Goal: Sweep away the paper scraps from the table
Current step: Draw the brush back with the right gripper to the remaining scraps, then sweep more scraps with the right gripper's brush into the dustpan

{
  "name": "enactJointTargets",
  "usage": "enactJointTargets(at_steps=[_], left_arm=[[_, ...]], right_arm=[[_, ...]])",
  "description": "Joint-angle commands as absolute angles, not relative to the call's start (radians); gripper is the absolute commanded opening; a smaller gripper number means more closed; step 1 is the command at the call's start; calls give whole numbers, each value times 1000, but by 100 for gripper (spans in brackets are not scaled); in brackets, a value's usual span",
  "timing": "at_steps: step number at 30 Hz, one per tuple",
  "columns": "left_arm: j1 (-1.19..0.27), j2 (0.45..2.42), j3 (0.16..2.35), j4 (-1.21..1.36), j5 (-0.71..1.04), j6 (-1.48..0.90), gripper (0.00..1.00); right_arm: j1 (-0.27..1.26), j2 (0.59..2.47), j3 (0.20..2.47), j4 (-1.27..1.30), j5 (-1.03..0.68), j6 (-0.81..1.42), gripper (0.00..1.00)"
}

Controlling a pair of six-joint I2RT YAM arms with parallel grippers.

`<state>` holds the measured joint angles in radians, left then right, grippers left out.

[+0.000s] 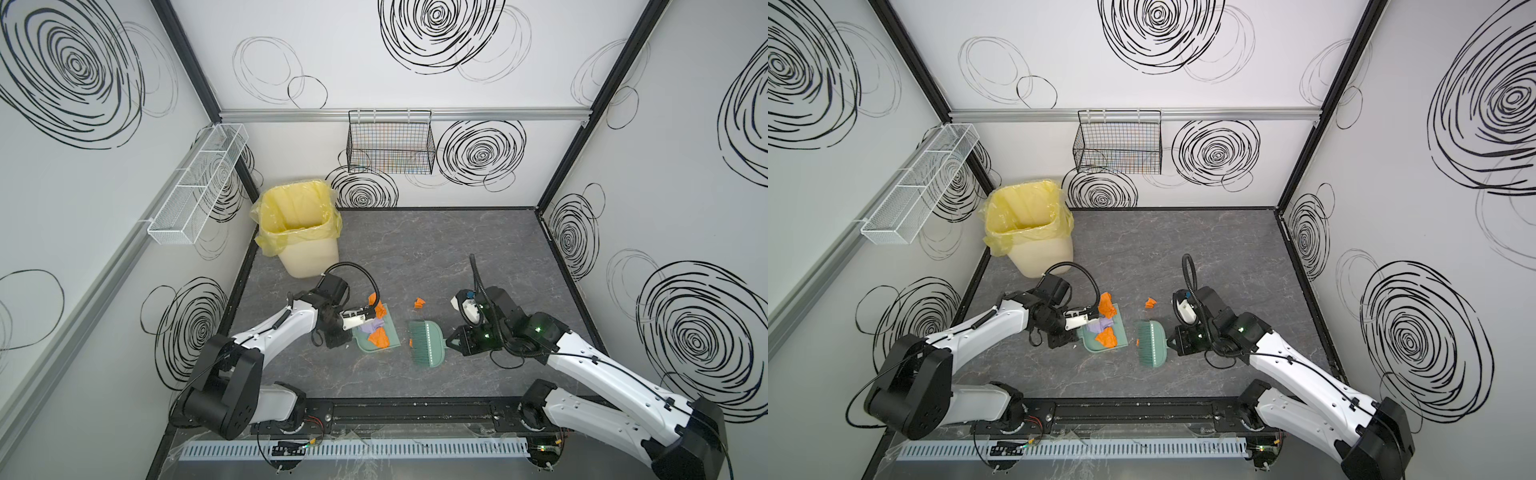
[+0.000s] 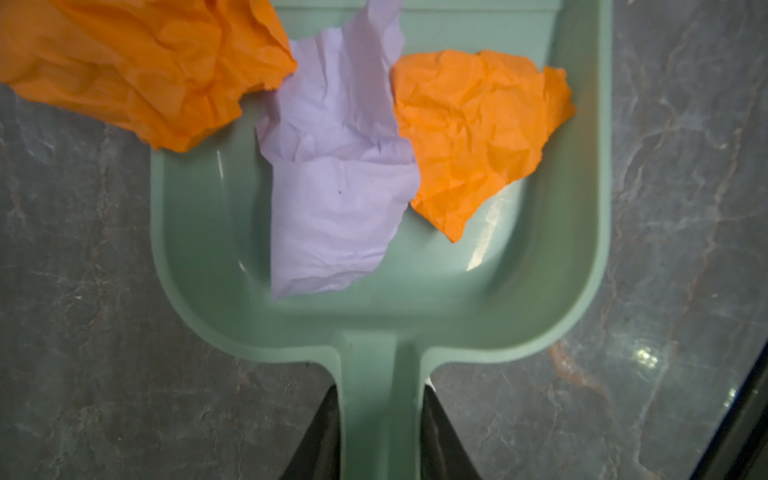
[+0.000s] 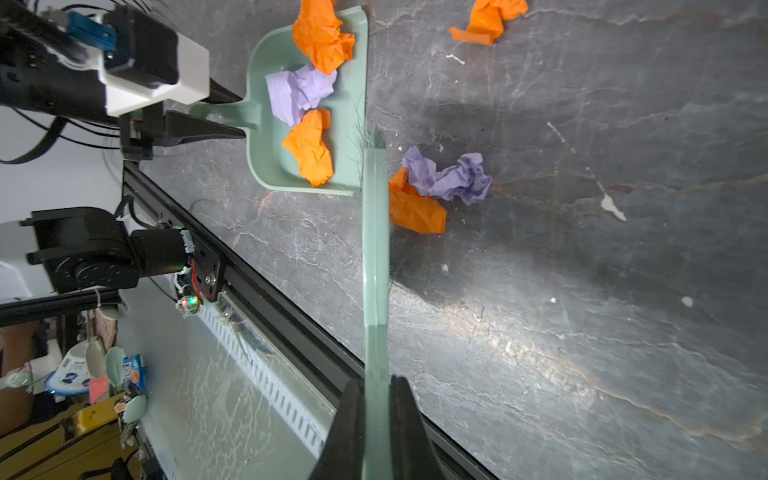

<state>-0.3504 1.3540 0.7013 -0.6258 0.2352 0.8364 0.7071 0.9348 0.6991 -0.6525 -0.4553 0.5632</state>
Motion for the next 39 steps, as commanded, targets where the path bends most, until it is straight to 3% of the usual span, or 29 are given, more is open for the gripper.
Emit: enactJointTargets(at_steps=[1, 11, 24, 27, 30, 33, 39], left_arm=[[-360, 1359, 713, -620, 254, 825, 0], [-374, 1357, 711, -611, 256, 805, 0], [-455, 1450, 783, -595, 236, 769, 0], [-460, 1469, 800, -590, 235, 763, 0], [-469, 1480, 814, -590, 232, 752, 0], [-478, 1492, 826, -597, 223, 746, 0], [-486, 1503, 843, -611, 213, 741, 0]], right_arm=[[709, 956, 712, -624, -292, 593, 0], [646, 1069, 833, -583, -181, 527, 0], [574, 1015, 950, -655, -338, 434, 0], [571, 1011, 1012, -721, -230, 432, 0], [561, 1062, 1115, -828, -9, 433, 0], [552, 1179, 1239, -942, 193, 428, 0], [585, 1481, 1495, -1118, 367, 418, 0]])
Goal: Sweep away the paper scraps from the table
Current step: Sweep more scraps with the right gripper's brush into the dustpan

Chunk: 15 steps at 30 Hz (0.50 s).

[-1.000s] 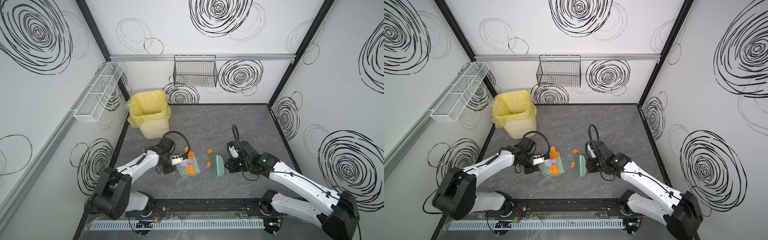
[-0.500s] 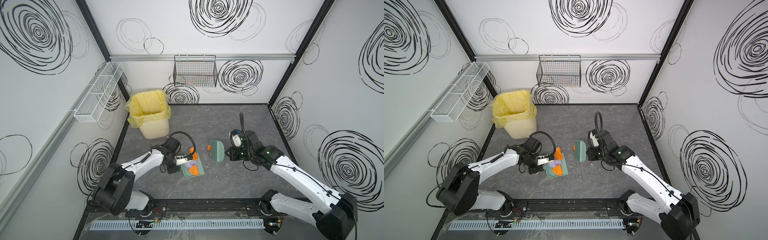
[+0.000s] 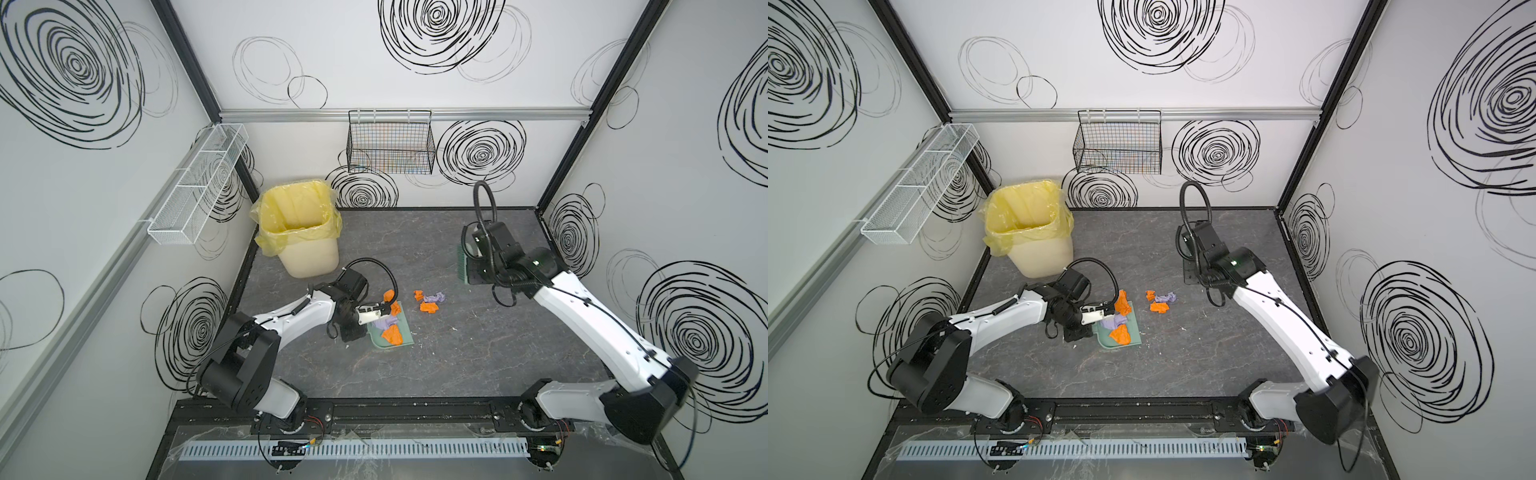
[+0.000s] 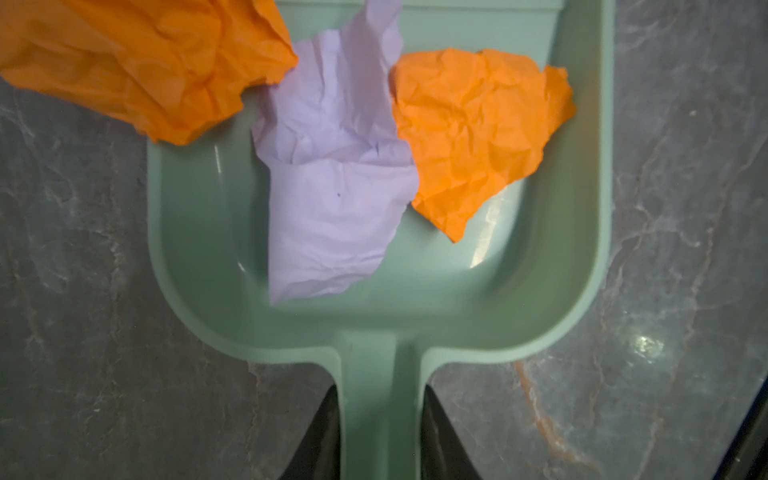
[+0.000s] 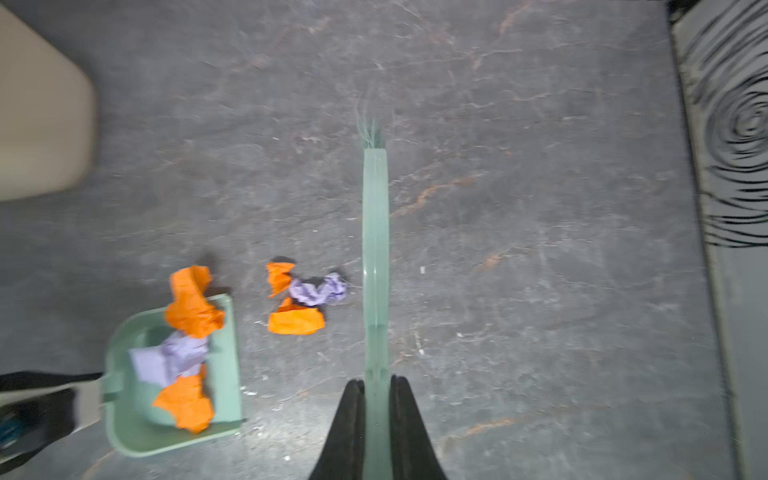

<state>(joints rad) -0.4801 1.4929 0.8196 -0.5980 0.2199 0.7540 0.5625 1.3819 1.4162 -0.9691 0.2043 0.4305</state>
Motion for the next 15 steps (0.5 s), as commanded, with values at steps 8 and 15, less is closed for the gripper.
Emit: enactJointTargets(at_steps=[8, 15], left_arm=[[-492, 1530, 847, -591, 205, 734, 0], [-492, 1554, 852, -572, 202, 733, 0]], right_arm=[[684, 1828, 1693, -1260, 422, 415, 0], [770, 1939, 1692, -1258, 396, 461, 0]])
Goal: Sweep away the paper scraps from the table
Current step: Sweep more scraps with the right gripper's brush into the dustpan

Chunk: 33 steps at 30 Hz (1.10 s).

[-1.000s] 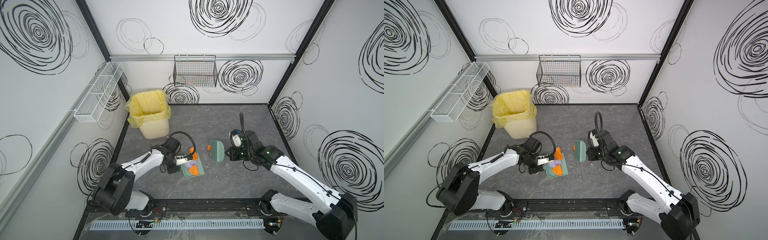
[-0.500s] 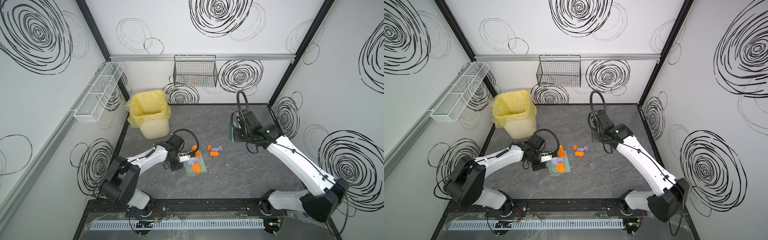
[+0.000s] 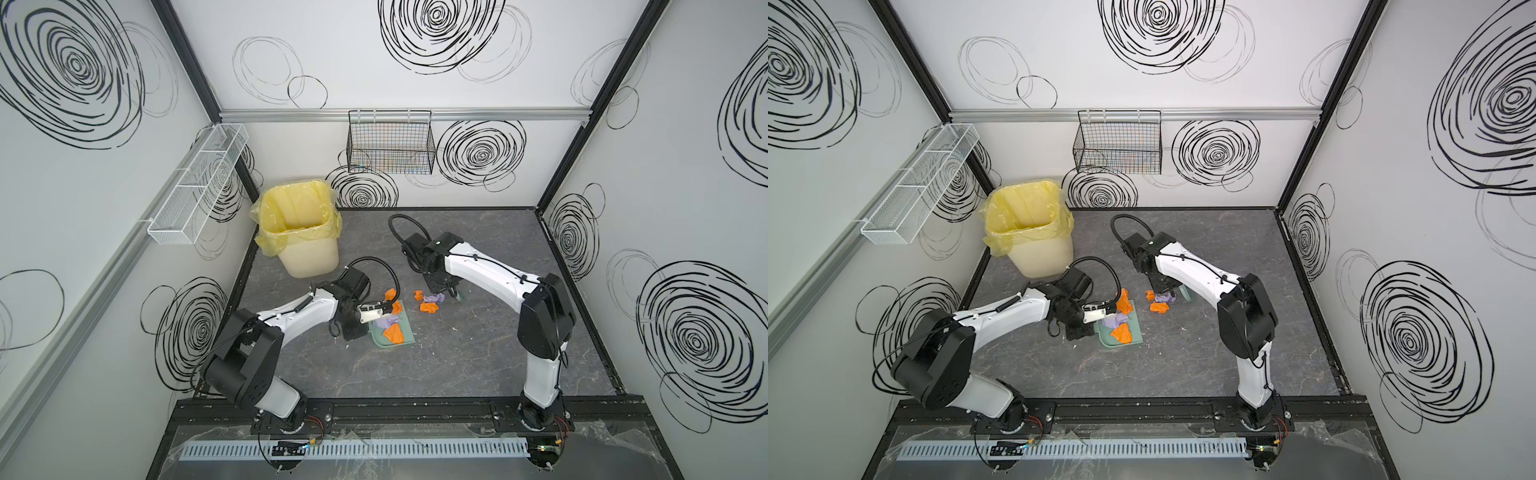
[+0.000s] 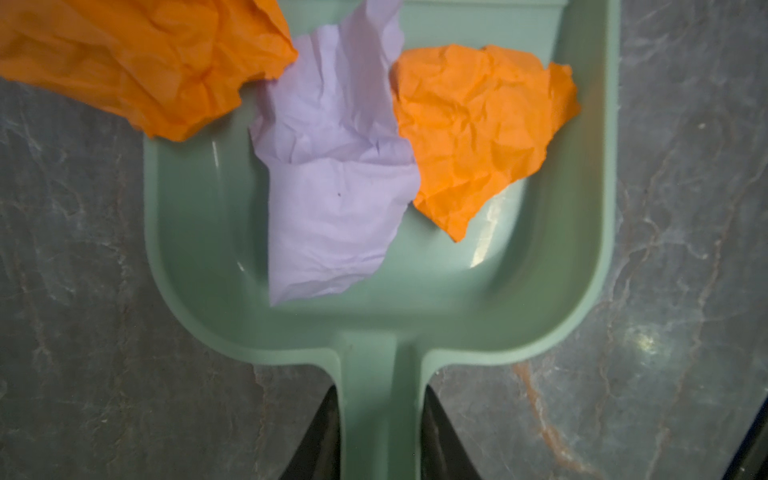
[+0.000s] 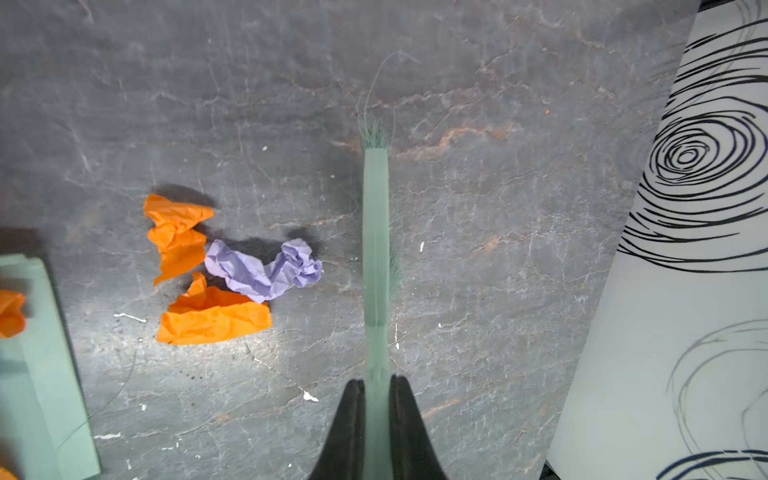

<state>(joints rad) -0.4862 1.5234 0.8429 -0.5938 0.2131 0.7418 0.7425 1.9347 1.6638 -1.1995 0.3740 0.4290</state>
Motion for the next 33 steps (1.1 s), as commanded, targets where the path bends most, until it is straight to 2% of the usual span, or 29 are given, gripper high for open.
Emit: enactJointTargets(at_steps=[1, 17, 33], left_arm=[[-492, 1556, 851, -571, 200, 735, 0], [-492, 1619, 861, -538, 200, 723, 0], [-426, 1449, 887, -677, 204, 800, 2]], right_arm=[[782, 1949, 1693, -1259, 390, 463, 0], [934, 1934, 1741, -1223, 173, 433, 0], [876, 1830, 1639, -1153, 178, 461, 0]])
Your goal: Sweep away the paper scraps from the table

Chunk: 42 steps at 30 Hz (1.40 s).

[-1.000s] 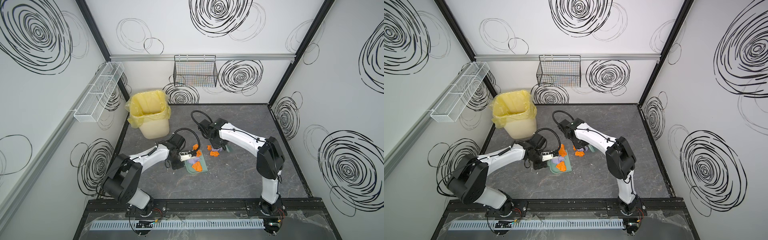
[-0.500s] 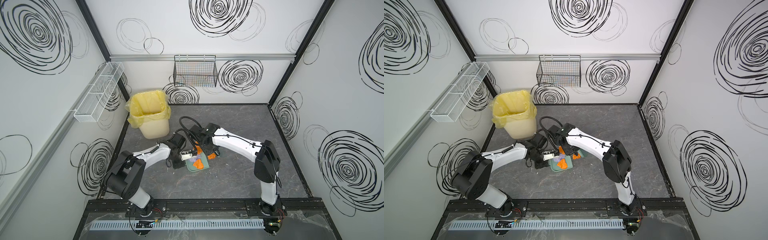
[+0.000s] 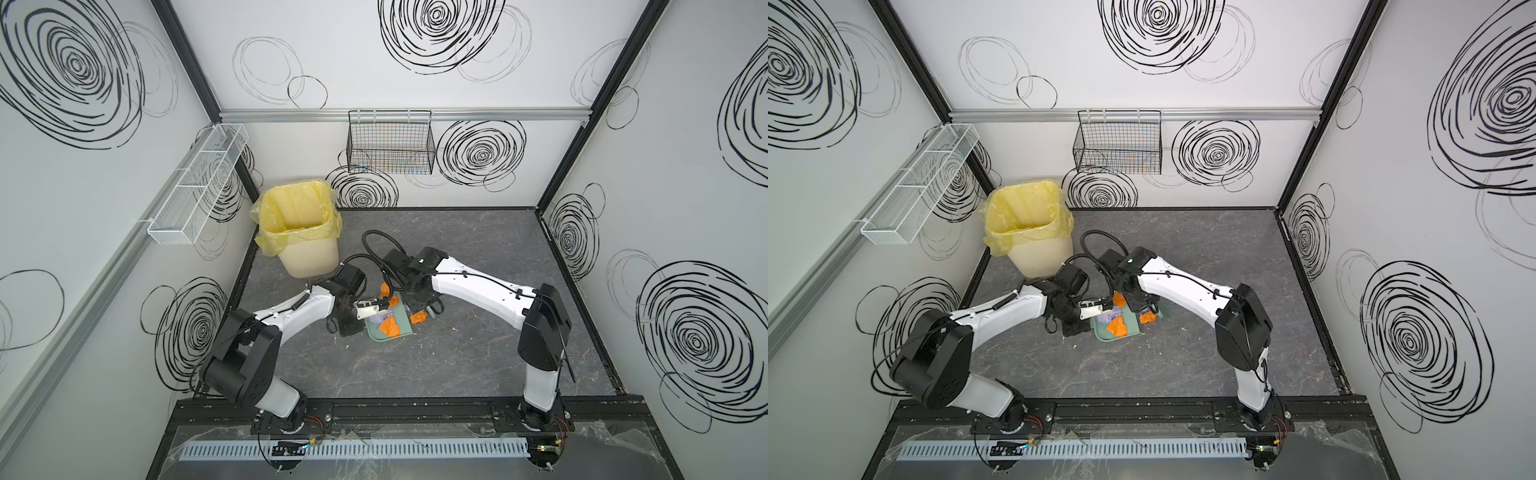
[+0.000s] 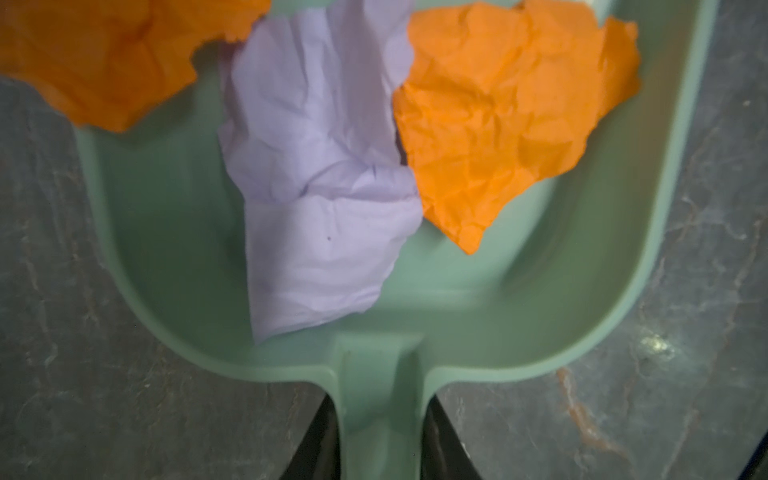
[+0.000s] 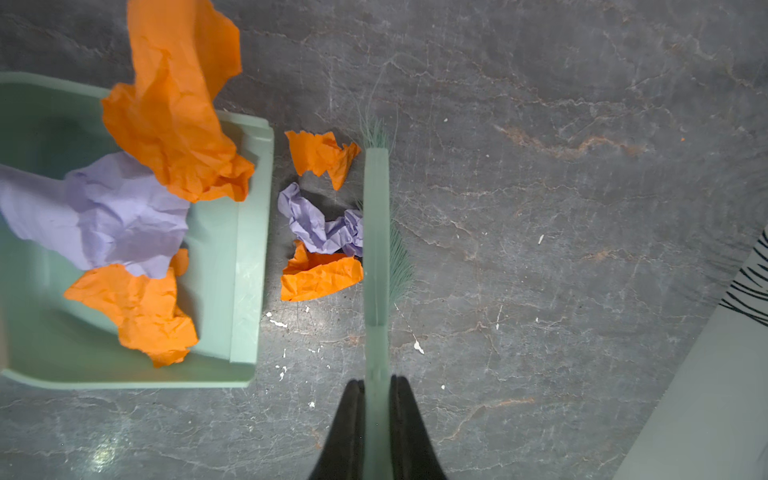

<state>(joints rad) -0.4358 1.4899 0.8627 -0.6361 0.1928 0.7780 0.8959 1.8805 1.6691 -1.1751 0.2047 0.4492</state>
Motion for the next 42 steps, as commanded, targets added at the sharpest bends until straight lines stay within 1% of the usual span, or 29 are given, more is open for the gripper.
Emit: enactJointTargets(at_steps=[1, 2, 3, 5, 8, 15, 17, 22, 26, 28, 32, 35, 42], left_arm=[[-423, 1439, 883, -678, 206, 807, 11], [-419, 1432, 879, -680, 211, 815, 18], [-414, 1427, 876, -682, 217, 822, 23], [-402, 1422, 868, -681, 228, 833, 29], [-388, 1422, 858, -678, 233, 847, 34], [-360, 1424, 847, -680, 242, 867, 35], [-353, 1417, 845, -685, 252, 875, 41], [-310, 1398, 818, -682, 271, 910, 48], [-224, 1400, 790, -690, 335, 963, 60], [-173, 1395, 784, -706, 391, 1001, 69], [-95, 1381, 771, -750, 526, 1095, 75], [-68, 1355, 743, -723, 595, 1122, 78], [-72, 1336, 669, -571, 612, 1068, 77]], right_arm=[[869, 1816, 1630, -1148, 174, 460, 0], [862, 1803, 1620, -1141, 168, 459, 0], [855, 1790, 1613, -1136, 162, 458, 0], [841, 1757, 1597, -1126, 148, 454, 0], [817, 1712, 1576, -1118, 137, 454, 0], [777, 1641, 1551, -1109, 114, 452, 0], [772, 1632, 1543, -1105, 109, 453, 0], [769, 1613, 1506, -1085, 101, 454, 0], [769, 1601, 1480, -1077, 96, 457, 0], [768, 1597, 1470, -1074, 95, 457, 0], [760, 1594, 1461, -1070, 96, 454, 0], [756, 1596, 1462, -1062, 91, 454, 0], [750, 1593, 1456, -1042, 81, 453, 0]])
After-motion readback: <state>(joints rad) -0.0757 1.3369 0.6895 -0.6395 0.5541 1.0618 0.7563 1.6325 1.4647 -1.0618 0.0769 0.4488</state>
